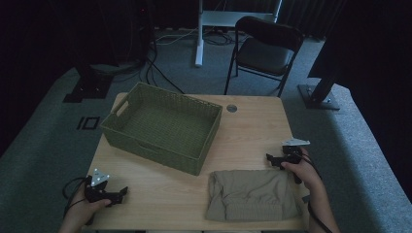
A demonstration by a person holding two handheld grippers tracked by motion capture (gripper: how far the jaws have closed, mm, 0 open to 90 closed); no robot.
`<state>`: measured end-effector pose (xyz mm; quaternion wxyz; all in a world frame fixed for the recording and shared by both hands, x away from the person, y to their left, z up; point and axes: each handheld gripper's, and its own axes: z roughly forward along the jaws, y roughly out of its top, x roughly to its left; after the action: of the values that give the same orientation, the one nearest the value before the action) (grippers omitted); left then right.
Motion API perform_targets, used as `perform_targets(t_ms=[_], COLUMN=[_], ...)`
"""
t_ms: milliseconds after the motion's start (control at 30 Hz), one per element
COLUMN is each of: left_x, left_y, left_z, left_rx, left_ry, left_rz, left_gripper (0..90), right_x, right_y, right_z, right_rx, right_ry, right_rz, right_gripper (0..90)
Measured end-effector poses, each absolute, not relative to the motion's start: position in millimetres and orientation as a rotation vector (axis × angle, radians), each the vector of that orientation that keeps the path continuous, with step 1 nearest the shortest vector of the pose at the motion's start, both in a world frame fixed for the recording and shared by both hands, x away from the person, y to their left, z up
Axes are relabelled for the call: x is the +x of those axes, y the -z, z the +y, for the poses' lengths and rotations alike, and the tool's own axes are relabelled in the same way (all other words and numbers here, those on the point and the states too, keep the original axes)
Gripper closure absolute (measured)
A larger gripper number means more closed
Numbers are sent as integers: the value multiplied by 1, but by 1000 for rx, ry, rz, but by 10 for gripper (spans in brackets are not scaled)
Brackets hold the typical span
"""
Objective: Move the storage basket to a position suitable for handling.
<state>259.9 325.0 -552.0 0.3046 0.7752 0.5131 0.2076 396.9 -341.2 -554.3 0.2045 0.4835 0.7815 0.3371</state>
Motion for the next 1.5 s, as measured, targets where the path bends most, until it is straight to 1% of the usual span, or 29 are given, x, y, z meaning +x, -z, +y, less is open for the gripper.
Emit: perform_targets(t_ms=[467,567,633,733,933,1100,1300,1367,1500], left_x=[261,260,261,263,270,273,281,283,286], left_y=[551,549,547,543,537,534,525,520,516], left_z=[330,330,331,334,339,340,345,345,346], left_rx=[2071,2094,2080,2037,2028,2000,1987,2002,1983], left_ry=[-540,-566,-572,-556,-546,-536,-554,-577,-575], left_rz=[1346,1348,1354,1356,1348,1343,1328,1317,1305], left_gripper=[2,2,12,11,12,12,12,12,12], right_x=[399,402,403,404,404,403,397,395,392], right_y=[554,552,550,543,521,510,491,487,482], right_z=[-341,-340,-339,-337,-328,-320,-301,-293,-281], right_rx=[1367,1388,1392,1391,1385,1356,1335,1319,1291], right_ry=[-953,-949,-949,-973,-1037,-1065,-1143,-1160,-1168], right_rz=[2174,2180,2180,2163,2122,2117,2109,2117,2120], right_gripper=[115,115,115,115,115,115,115,116,127])
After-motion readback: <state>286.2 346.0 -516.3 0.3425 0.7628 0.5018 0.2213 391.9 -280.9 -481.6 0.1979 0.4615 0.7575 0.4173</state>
